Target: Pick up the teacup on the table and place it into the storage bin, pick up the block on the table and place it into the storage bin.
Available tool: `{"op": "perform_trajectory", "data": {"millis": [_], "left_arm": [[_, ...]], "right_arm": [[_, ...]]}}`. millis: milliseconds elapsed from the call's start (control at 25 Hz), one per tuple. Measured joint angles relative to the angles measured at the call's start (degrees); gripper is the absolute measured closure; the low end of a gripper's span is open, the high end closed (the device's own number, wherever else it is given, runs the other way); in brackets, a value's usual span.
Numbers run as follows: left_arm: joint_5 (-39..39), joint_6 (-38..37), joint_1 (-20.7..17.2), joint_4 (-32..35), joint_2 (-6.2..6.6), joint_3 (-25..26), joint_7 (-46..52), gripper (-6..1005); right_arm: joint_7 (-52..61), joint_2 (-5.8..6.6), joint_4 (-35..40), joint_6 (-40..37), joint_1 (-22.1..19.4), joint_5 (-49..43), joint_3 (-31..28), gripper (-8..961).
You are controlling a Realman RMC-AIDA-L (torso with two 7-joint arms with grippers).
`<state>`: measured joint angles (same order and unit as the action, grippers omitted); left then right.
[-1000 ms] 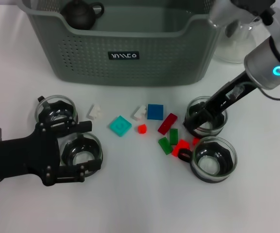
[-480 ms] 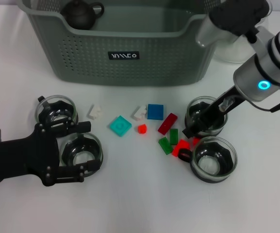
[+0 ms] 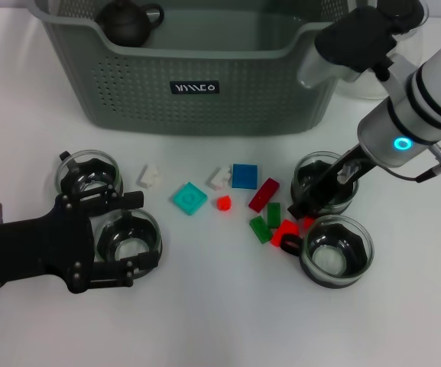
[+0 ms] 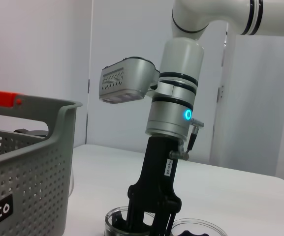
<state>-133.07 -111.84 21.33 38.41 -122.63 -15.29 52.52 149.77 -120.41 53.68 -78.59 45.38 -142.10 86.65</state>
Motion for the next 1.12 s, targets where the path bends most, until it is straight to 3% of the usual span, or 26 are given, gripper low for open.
{"op": "perform_trajectory", "data": {"millis": [400, 680, 800, 920, 1120], "left_arm": [[0.06, -0.01, 0.00, -0.10, 0.02, 0.00, -0.04, 175], [0.09, -0.04, -0.05, -0.09, 0.02, 0.00, -0.05, 175], [0.10, -0.06, -0.02, -0.09, 0.02, 0.00, -0.05, 175], [0.10, -0.05, 0.09, -0.09, 0.02, 0.00, -0.05, 174], [0.10, -0.05, 0.19, -0.09, 0.02, 0.00, -0.05, 175]], "right_arm": [[0.41, 0.07, 3.06, -0.61, -0.77, 0.15, 1.92, 560], [0.45, 0.21, 5.93, -2.87, -1.41, 0.09, 0.35, 824], [0.15, 0.25, 10.96, -5.66, -2.80, 0.43, -2.79, 896], [-1.47, 0.27, 16.20, -8.22, -4.66, 2.62, -6.87, 896], [-12.21, 0.51, 18.07, -13.31, -7.08, 18.44, -17.49, 897]]}}
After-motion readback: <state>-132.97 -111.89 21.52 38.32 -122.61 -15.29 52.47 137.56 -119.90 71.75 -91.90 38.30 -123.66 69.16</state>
